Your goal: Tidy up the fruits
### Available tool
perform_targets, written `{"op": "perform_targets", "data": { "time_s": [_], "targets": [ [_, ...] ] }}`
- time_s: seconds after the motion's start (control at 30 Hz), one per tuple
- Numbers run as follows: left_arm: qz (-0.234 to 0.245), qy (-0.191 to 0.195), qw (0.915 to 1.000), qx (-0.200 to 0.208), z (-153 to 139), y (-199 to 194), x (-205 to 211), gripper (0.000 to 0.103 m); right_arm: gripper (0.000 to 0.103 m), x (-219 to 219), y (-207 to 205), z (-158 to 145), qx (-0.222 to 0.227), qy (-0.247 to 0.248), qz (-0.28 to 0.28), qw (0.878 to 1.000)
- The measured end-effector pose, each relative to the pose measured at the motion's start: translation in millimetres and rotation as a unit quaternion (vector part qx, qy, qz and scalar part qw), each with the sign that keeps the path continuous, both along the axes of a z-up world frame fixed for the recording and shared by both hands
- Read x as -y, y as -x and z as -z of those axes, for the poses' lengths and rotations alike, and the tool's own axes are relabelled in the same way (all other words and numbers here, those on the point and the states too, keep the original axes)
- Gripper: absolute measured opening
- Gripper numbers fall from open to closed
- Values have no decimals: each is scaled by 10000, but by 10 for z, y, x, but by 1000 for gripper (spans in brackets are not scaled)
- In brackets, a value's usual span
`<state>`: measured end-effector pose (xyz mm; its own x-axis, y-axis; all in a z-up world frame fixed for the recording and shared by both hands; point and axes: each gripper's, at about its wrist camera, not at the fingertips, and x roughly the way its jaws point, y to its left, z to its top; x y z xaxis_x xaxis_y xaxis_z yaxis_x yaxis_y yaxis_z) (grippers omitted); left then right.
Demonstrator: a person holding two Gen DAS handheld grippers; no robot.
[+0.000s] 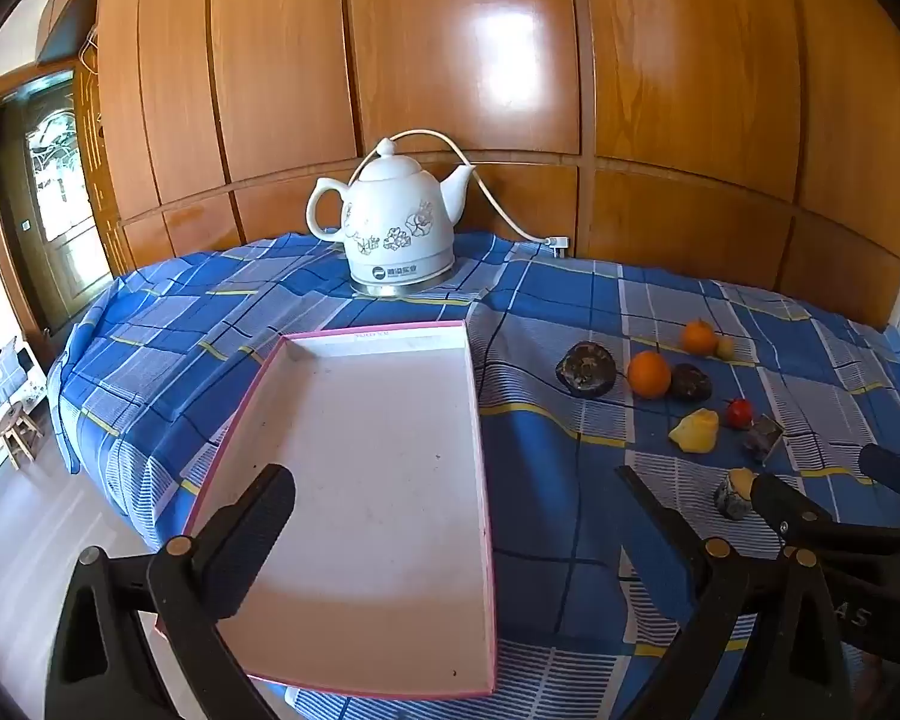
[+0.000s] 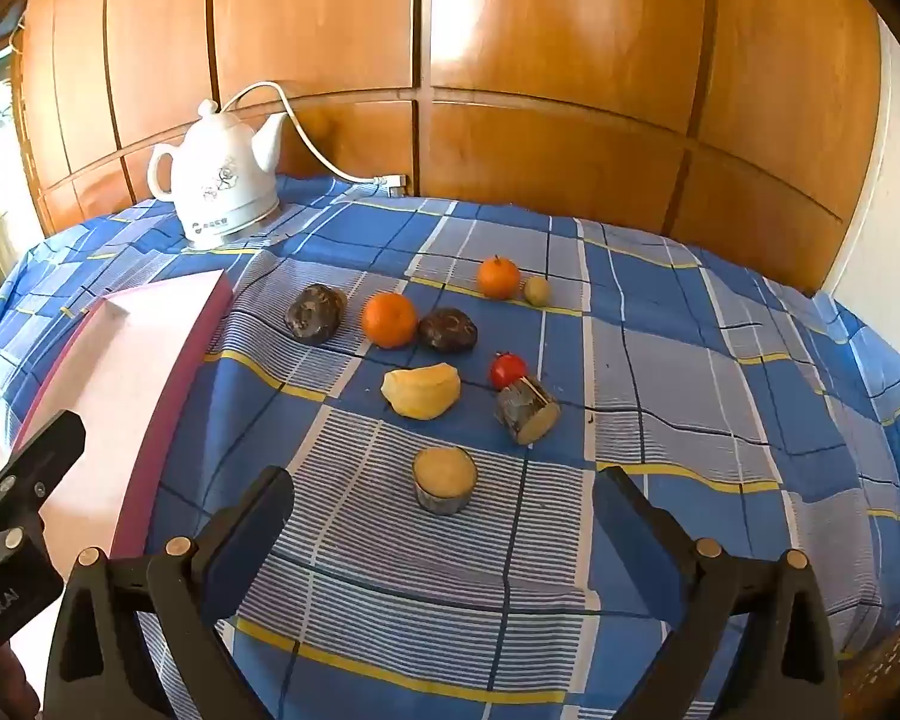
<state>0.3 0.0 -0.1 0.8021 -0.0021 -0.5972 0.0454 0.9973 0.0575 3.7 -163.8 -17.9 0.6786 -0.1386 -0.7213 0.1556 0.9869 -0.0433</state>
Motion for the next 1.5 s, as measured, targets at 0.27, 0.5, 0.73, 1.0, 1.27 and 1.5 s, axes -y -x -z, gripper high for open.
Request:
{"op": "perform_targets", "data": {
  "time_s": [0.27,0.5,0.73,1.0,1.27,1.5],
  "targets": [
    [11,37,10000,-20,17,4,-53,103,102,-10,-20,-16,-14,-37,23,10000],
    [-12,72,10000,-46,45,-4,4,103,102,-30,-15,-33,46,-25,-28,10000],
    [-8,86,10000,-24,38,7,15,103,102,-42,7,-64,118,-7,-57,9999],
    [-49,106,9999,108,-43,44,5,103,102,-63,26,-86,178,18,-92,9998],
    [-37,122,9999,87,-37,36,7,103,102,-67,30,-79,188,30,-81,9998],
    [-25,144,9999,52,-15,38,23,103,102,-71,35,-80,199,46,-92,9997]
  ]
}}
